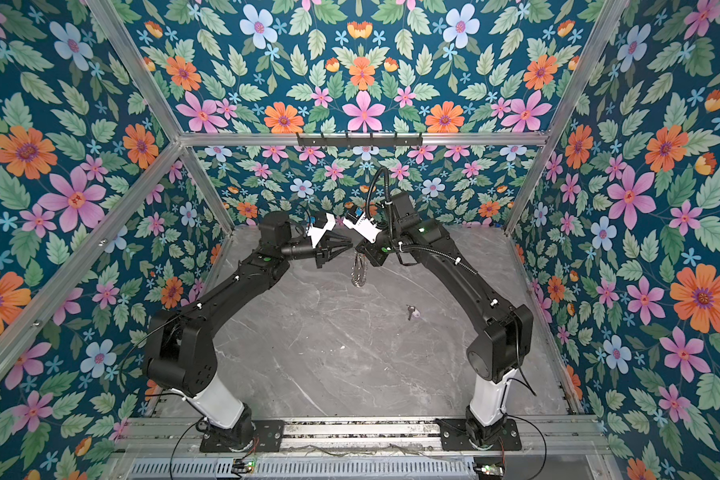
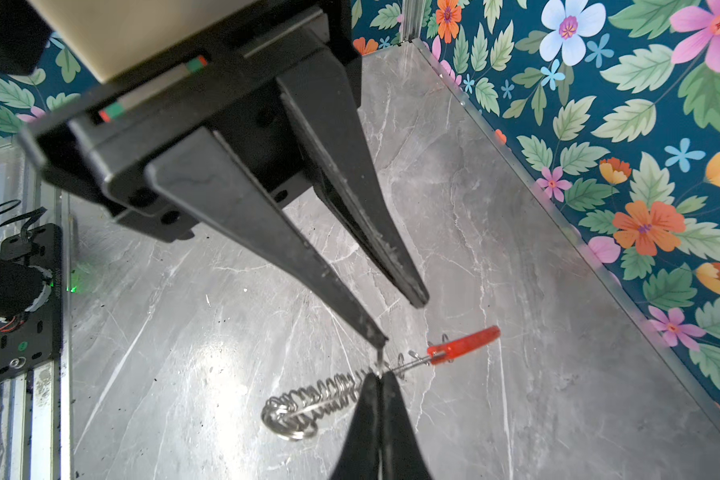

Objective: Put the keys on the keyring

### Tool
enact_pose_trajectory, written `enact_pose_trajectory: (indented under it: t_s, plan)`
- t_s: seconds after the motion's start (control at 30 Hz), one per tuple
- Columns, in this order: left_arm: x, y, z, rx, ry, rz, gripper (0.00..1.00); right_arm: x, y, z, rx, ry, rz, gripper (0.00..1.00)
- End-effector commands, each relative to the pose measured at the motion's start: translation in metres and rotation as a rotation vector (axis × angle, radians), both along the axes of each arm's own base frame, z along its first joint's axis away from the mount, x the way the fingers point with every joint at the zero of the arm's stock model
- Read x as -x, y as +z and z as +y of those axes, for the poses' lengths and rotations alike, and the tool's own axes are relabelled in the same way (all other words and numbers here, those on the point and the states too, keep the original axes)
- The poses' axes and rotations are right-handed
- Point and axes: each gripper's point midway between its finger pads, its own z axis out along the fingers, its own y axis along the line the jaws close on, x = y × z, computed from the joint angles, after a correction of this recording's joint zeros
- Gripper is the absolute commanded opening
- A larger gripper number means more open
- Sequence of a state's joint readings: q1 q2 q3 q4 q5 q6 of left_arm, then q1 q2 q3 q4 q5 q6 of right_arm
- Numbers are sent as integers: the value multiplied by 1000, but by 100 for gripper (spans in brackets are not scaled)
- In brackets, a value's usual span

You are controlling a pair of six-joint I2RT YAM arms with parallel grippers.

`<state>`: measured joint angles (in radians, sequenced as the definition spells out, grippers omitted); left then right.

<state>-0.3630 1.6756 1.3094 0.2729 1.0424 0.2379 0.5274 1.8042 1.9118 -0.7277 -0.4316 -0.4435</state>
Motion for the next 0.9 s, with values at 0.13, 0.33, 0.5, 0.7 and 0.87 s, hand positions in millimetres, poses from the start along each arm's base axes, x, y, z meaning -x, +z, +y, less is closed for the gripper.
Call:
enact_pose_trajectory:
  t_s: [0.13, 0.33, 0.5, 0.7, 0.87]
  plan:
    - [6, -1, -4, 7, -44, 20, 22, 1, 15, 7, -34, 31, -54, 0]
    - [7, -5, -6, 10, -57, 48, 25, 0, 15, 6, -29, 24, -56, 0]
    - [9, -5, -5, 7, -60, 57, 32, -1, 16, 5, -25, 22, -65, 0]
    - [11, -5, -6, 10, -77, 68, 25, 1, 20, 8, -45, 31, -63, 0]
    - [13, -5, -8, 18, -103, 89, 21, 1, 22, 9, -51, 29, -68, 0]
